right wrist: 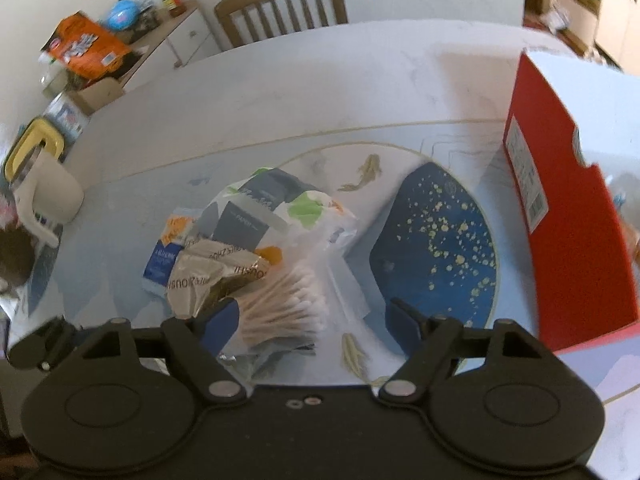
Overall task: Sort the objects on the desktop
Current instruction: 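Grasp the white USB cable with left tool while right tool grasps cotton swab bag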
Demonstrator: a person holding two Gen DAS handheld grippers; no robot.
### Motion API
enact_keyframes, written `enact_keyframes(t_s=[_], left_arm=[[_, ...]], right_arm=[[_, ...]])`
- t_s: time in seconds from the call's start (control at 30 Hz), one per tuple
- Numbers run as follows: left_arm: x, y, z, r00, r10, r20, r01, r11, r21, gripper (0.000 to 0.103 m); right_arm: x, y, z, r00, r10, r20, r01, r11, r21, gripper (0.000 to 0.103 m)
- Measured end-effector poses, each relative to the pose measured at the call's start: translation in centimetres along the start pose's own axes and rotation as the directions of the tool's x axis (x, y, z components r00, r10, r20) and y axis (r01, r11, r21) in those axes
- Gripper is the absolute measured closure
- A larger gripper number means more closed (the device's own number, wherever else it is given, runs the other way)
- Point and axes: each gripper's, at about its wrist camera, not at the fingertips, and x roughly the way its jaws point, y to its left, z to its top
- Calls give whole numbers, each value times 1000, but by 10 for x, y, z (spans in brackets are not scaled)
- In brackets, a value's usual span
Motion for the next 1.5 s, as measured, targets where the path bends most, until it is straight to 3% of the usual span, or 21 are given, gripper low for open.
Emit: enact_keyframes(t_s=[0.67, 0.83, 0.97, 1.03, 1.3, 1.4, 1.5], left_arm=[[11, -1, 1, 1000, 16, 7, -16, 999, -32, 1], [8, -4, 1, 1000, 18, 14, -18, 999, -32, 13], [7, -4, 2, 1000, 11, 16, -10, 999, -42, 17], [6, -4, 2, 1000, 9, 22, -8, 999, -46, 24], [1, -3, 3, 999, -12, 42, 15, 997, -72, 25], [-1, -4, 7, 999, -28, 41, 31, 997, -75, 44], [-2, -7, 9, 999, -37, 33, 40, 996, -74, 51]], right_arm=[[8, -3, -1, 1000, 17, 0, -17, 996, 91, 60], [2, -4, 0, 999, 27, 24, -29, 994, 105, 77], [-2, -6, -1, 998, 39, 40, -43, 992, 116, 82], [-4, -6, -1, 998, 45, 47, -50, 991, 121, 84], [-15, -7, -2, 993, 81, 85, -92, 986, 139, 91], [-19, -7, -3, 992, 82, 92, -94, 985, 143, 92], [-24, -8, -3, 990, 92, 103, -107, 983, 149, 93]])
